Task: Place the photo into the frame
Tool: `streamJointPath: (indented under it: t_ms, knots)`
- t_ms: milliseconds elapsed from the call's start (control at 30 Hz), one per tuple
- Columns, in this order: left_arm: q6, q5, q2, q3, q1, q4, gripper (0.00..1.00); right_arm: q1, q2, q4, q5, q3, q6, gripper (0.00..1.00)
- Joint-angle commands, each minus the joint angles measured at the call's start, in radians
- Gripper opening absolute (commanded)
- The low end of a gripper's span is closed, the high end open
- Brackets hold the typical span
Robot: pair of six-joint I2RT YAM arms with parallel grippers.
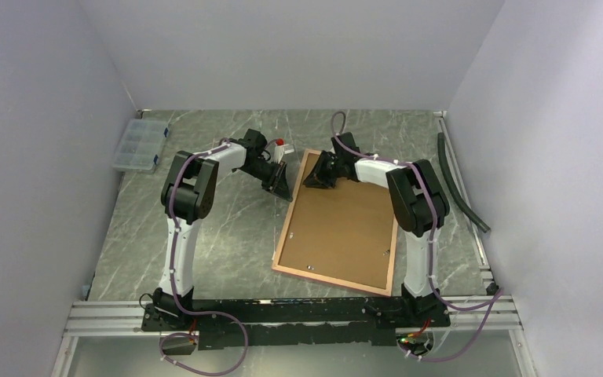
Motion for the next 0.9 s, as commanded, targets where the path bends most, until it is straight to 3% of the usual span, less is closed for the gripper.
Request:
streamJointPath:
  t_ms: [0, 467, 867]
  knots:
    - [0.029, -0.019, 0.028, 0.008, -0.019, -0.03, 0.17, 0.002, 0.038, 0.002, 0.058, 0.028, -0.012, 0.19]
    - [0.037, -0.017, 0.038, 0.016, -0.027, -0.047, 0.1, 0.008, 0.073, 0.09, -0.003, 0.03, 0.029, 0.17]
    - [0.049, -0.029, 0.029, 0.01, -0.027, -0.057, 0.06, -0.069, -0.066, 0.129, -0.137, -0.1, 0.023, 0.2]
